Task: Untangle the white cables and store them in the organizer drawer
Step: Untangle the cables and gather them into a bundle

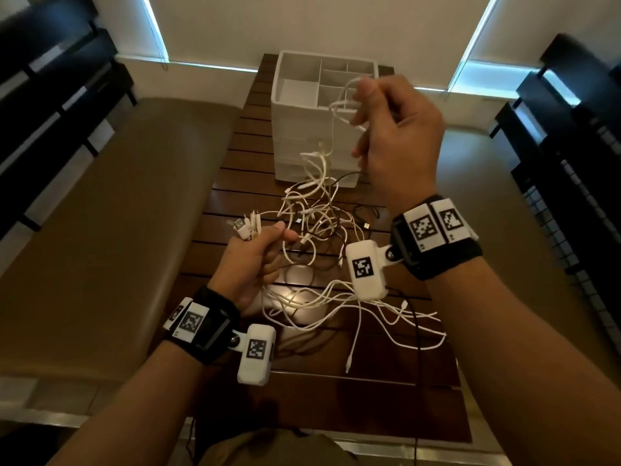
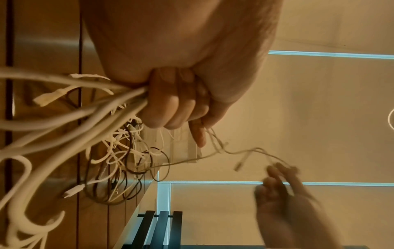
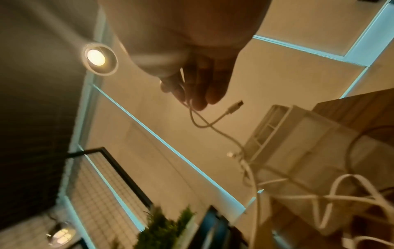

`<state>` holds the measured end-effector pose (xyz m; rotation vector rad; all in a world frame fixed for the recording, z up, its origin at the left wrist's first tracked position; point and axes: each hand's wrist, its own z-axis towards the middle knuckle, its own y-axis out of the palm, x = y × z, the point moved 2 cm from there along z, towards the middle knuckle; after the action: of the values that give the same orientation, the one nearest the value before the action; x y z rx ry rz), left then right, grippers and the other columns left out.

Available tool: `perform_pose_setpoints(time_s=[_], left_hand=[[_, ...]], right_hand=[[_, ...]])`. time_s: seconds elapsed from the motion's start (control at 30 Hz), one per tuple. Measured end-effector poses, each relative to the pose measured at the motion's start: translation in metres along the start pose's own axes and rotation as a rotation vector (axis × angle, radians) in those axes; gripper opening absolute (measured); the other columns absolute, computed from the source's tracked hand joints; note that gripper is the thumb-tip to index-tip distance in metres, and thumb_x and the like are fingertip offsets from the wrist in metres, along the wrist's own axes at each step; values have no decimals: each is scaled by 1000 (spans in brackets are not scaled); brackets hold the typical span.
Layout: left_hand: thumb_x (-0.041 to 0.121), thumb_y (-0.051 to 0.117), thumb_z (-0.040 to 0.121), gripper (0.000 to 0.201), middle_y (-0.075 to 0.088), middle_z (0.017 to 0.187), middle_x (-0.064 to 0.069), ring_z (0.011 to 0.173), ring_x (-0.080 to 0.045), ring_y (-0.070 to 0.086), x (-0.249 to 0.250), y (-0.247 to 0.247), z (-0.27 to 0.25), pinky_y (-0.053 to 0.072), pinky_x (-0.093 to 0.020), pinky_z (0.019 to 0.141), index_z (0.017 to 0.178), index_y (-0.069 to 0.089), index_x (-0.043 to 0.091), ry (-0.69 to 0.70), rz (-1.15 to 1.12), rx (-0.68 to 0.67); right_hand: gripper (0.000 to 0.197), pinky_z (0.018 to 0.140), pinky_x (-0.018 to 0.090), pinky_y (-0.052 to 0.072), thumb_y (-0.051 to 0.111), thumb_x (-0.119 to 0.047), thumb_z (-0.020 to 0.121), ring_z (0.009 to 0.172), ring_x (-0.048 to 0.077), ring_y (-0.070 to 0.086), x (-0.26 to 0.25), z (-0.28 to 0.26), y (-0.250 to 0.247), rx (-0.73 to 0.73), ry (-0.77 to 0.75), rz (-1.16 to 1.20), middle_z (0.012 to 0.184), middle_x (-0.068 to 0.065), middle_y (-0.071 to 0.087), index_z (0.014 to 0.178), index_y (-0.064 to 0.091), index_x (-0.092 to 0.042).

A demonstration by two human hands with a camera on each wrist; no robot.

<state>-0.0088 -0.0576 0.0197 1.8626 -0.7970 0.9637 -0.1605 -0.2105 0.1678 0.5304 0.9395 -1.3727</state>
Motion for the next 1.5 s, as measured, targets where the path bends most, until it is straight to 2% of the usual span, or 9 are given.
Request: perform_pose_setpoints(time_s=[0.13, 0.27, 0.43, 0.57, 0.73, 0.93, 1.27, 1.4, 1.5], left_hand=[[26, 65, 101, 28, 23, 56, 5, 43, -8, 18, 0, 7, 2, 17, -21, 39, 107, 76, 1, 42, 26, -30], [21, 66, 100, 27, 25, 54, 9, 43, -7, 19, 6, 14, 2, 20, -20, 38, 116, 75, 0, 75, 74, -33], [32, 68, 100, 32, 19, 59, 3, 49, -11, 13, 15, 28, 0, 16, -23, 41, 109, 78, 3, 100, 72, -21], [44, 58, 104, 46, 20, 54, 6, 43, -8, 17, 27, 44, 2, 14, -25, 42, 113, 76, 3, 105, 42, -74], [45, 63, 101, 37, 24, 50, 7, 39, -7, 20, 38, 57, 23, 19, -21, 36, 74, 63, 19, 51, 5, -152], [25, 56, 106, 25, 23, 47, 9, 36, -4, 20, 45, 58, 47, 21, -17, 33, 100, 72, 7, -62, -89, -128], [20, 43, 111, 26, 24, 46, 10, 33, -3, 20, 50, 35, 79, 17, -16, 29, 96, 63, 12, -112, -220, -29], [26, 42, 112, 29, 23, 47, 10, 36, -3, 18, 49, 33, 65, 16, -17, 32, 100, 65, 14, -72, -85, -83], [27, 43, 112, 29, 23, 47, 10, 35, -3, 19, 46, 27, 54, 15, -18, 33, 98, 65, 14, -49, -131, -63]], right_hand=[[22, 63, 42, 61, 62, -33, 103, 58, 6, 64, 28, -9, 0, -207, 146, -316, 75, -3, 72, 92, 77, -20], [22, 53, 27, 56, 61, -29, 104, 60, 10, 65, -1, 10, -16, 68, -9, -107, 78, 0, 71, 95, 75, -16], [24, 59, 31, 55, 63, -31, 103, 56, 1, 60, 16, -5, -11, -190, 79, -308, 71, -5, 70, 91, 77, -18], [21, 59, 14, 44, 65, -30, 103, 62, 3, 62, 8, -28, -3, -309, 19, -196, 74, -6, 70, 94, 77, -16], [16, 63, 33, 50, 70, -26, 99, 65, 8, 61, 19, -59, 0, -514, -24, -220, 74, -6, 70, 90, 78, -16], [26, 66, 39, 48, 69, -33, 99, 68, 11, 58, 18, -79, -13, -663, -55, -383, 74, -5, 62, 80, 74, -16], [35, 60, 34, 45, 69, -25, 96, 60, 18, 53, 7, -87, -46, -922, 98, -399, 68, 5, 59, 63, 61, -16], [31, 66, 41, 56, 57, -41, 100, 68, 19, 61, 68, -75, -49, -688, 231, -857, 70, -5, 62, 76, 65, -24], [34, 57, 31, 43, 55, -35, 101, 63, 19, 57, 84, -60, -56, -435, 237, -860, 64, -7, 55, 69, 55, -23]])
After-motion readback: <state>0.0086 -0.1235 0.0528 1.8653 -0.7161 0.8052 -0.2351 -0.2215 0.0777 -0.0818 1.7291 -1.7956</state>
